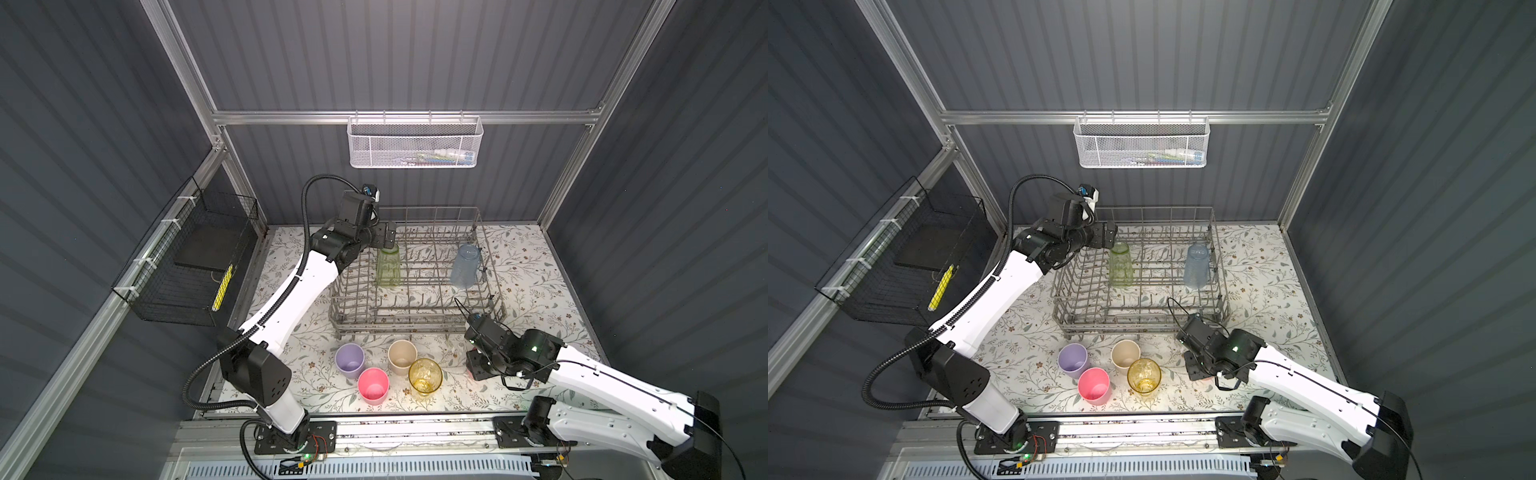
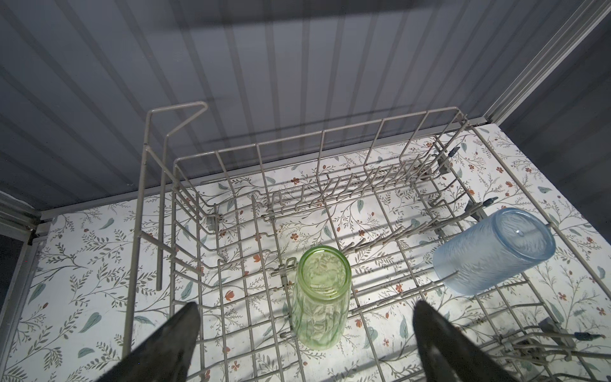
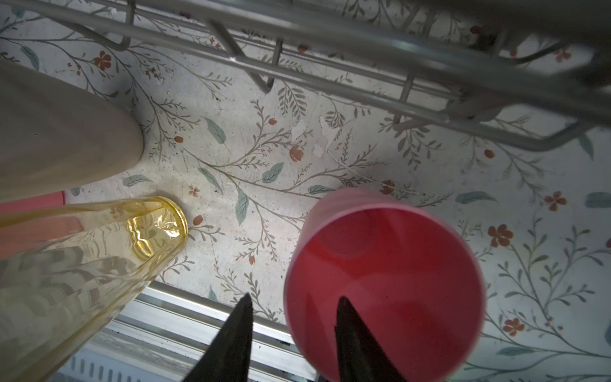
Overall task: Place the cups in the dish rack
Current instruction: 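Move the right gripper down to the pink cup on the table, then grasp the pink cup's rim with the right gripper and lift it over the rack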
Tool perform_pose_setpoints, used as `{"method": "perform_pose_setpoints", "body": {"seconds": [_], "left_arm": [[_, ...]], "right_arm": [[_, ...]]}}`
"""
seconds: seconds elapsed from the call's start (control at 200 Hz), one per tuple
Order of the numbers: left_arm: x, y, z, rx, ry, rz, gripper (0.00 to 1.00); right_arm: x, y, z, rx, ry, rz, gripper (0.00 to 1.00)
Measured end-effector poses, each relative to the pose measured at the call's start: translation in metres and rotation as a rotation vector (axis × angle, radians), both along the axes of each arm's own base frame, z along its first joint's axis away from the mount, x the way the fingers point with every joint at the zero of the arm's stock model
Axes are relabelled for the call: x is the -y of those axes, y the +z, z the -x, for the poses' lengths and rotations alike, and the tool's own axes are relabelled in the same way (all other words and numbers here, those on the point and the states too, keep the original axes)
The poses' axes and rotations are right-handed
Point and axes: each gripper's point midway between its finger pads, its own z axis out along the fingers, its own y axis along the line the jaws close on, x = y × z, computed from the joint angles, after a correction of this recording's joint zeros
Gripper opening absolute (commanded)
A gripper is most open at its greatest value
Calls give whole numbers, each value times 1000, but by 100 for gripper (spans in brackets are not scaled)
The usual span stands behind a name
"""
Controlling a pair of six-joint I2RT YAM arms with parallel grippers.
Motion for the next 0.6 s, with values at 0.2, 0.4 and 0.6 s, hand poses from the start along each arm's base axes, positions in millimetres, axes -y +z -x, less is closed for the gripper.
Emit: {"method": "perform_pose_setpoints", "body": {"seconds": [0.2,0.4,0.6], "left_arm": [[1,1,0,4,-4,6,100],[1,2,1,4,-7,8,100],[0,5,3,9,-7,10,100]], "right_arm": [[0,-10,-2,1,-7,7,31],[-2,-10,-6,18,-4,7,14],[-1,-7,-6,25,-1,14,3]]}}
